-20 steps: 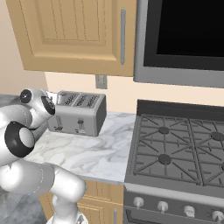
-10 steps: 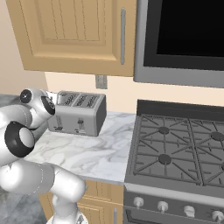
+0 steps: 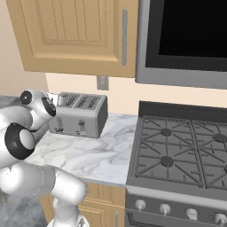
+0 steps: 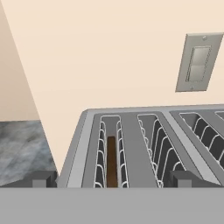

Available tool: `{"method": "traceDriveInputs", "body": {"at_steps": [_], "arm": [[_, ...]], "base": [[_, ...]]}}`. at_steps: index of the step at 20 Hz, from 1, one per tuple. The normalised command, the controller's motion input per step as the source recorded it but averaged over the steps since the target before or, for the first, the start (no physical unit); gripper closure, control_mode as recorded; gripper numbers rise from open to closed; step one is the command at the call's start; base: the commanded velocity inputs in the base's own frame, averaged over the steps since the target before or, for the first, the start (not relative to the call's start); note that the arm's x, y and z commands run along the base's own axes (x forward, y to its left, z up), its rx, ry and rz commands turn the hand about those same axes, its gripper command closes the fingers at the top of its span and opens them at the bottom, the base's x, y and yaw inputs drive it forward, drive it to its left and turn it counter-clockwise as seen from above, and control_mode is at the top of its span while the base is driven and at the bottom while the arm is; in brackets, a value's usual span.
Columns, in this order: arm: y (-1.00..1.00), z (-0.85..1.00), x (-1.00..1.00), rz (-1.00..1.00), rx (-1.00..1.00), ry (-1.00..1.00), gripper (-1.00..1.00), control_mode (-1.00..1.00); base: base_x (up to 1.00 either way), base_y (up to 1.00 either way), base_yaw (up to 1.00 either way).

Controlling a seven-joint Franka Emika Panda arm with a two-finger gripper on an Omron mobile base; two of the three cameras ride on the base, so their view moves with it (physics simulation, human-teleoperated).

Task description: Start the toaster. Once the lever pops up, take the bread to the plate on the dining counter.

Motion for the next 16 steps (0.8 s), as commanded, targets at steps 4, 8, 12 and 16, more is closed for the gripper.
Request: {"method": "traceDriveInputs", "body": {"at_steps": [4, 8, 12, 16], "arm": [[0.0, 0.0, 0.0, 0.0, 0.0, 0.0, -1.0, -1.0], [0.0, 0.0, 0.0, 0.0, 0.0, 0.0, -1.0, -1.0], [0.0, 0.0, 0.0, 0.0, 0.0, 0.0, -1.0, -1.0], [0.0, 0.0, 0.0, 0.0, 0.0, 0.0, -1.0, -1.0]], "base": [[0.0, 0.0, 0.0], [0.0, 0.0, 0.0], [0.0, 0.0, 0.0], [0.0, 0.0, 0.0]]}}
